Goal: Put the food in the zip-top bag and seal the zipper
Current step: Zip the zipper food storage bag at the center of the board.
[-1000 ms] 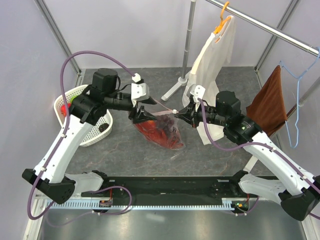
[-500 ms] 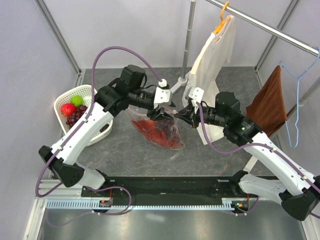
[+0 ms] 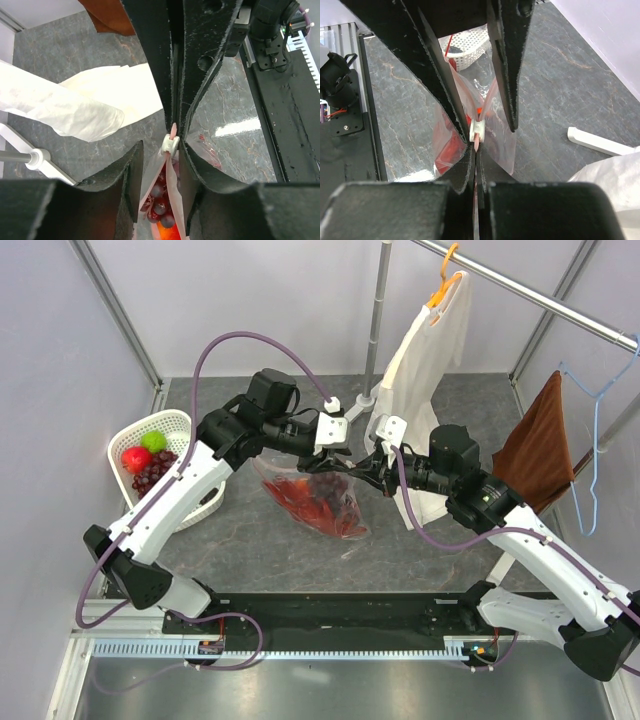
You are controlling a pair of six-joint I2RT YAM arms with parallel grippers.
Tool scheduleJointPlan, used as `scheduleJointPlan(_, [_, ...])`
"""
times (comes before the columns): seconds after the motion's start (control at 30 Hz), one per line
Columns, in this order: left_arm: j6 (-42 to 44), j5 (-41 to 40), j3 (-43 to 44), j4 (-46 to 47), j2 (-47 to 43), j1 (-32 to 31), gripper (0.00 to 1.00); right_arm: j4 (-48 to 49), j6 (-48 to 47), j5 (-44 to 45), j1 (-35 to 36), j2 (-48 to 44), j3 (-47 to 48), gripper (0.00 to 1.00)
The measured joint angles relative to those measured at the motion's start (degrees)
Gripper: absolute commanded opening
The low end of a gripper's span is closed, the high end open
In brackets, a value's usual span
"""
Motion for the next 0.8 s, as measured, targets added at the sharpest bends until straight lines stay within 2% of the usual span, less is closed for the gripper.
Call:
scheduleJointPlan(0.13, [-0.02, 0.37, 0.0, -0.2, 0.22, -0.13, 0.18, 0.11, 0.02, 0.94, 0.09, 0.0, 0.0, 0.0])
scheduleJointPlan(0.23, [-0.02, 0.46, 0.0, -0.55, 0.22, -0.22, 0.1, 0.17, 0.11, 1.62, 0.09, 0.0, 0.0, 0.0])
scheduleJointPlan(0.5, [0.0, 0.63, -2.49, -0.02, -1.7, 1.4, 0.05, 0.22, 0.83, 2.12, 0.35, -0.07, 0.0, 0.0])
scheduleJointPlan(0.8, [1.53, 1.27, -5.09, -3.34, -4.02, 10.12, 0.05, 0.83, 0.83, 3.67, 0.5, -0.55, -0.09, 0.0])
